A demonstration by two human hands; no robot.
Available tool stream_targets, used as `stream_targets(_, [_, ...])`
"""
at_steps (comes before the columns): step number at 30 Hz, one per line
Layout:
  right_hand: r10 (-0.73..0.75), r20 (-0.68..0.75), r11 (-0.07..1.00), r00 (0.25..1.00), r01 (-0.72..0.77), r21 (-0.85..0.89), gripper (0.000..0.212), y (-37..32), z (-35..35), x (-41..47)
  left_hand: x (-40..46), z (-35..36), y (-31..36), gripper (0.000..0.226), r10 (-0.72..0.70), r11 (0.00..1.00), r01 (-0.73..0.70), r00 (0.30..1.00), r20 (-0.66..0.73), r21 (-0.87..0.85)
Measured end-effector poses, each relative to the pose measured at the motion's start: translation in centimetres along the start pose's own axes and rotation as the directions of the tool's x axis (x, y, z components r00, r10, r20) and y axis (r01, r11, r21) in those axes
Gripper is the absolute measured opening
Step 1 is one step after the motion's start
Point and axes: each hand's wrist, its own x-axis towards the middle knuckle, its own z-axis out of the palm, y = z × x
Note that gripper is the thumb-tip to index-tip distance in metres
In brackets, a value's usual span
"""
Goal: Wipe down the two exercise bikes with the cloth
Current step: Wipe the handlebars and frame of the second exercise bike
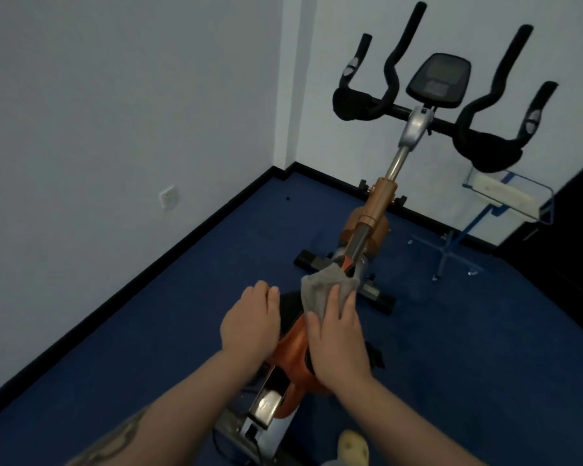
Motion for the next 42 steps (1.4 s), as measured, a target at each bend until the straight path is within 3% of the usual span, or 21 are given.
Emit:
stream_targets(3, [-0.014,0.031,1.000,0.999,0.014,-0.023,0.070,0.7,1.1,-4.0,0.9,0.0,0.2,0.027,0.045,0.996,-0.049,0.997,0.057,0.074])
stream_targets(6, [0.033,0.016,0.999,0.999,-0.032,-0.023,0.071,0.5,1.1,-3.6,1.2,0.3,-0.1,0.024,0.083,0.996,-0.081,0.994,0.066,-0.034])
stream_targets(10, [0.165,-0.014,0.983,0.986,-0.164,0.080,0.071,-1.0,-0.4,0.7,1.3,0.4,-0.6,0.037,0.116,0.983,-0.096,0.985,0.124,-0.160])
stream_targets(17, [-0.028,-0.085,1.000,0.996,0.027,-0.012,0.059,0.3,2.1,-4.3,1.4,0.2,-1.0,0.033,0.097,0.966,-0.069,0.990,0.105,-0.248])
stream_targets(24, [0.135,-0.029,0.991,0.990,-0.134,0.013,0.060,-1.3,0.1,1.2,1.6,0.2,-1.0,0.032,0.105,0.970,-0.077,0.988,0.112,-0.232])
stream_targets(29, [0.016,-0.085,0.981,0.996,-0.032,-0.192,0.067,-0.9,2.3,-3.8,1.6,0.3,-0.8,0.031,0.107,0.969,-0.076,0.987,0.118,-0.236])
stream_targets(33, [0.085,-0.123,0.992,0.989,-0.095,-0.082,0.061,-1.3,1.5,-1.1,1.6,0.2,-0.8,0.032,0.102,0.967,-0.074,0.989,0.106,-0.242])
stream_targets(36, [0.187,-0.061,0.982,0.981,-0.184,0.054,0.059,-1.7,0.4,1.6,1.5,0.2,-0.9,0.033,0.108,0.964,-0.080,0.989,0.103,-0.252])
stream_targets(42, [0.134,-0.143,0.988,0.981,-0.121,0.092,0.069,-1.1,2.1,-4.2,1.2,0.2,-1.0,0.032,0.108,0.957,-0.075,0.988,0.106,-0.279])
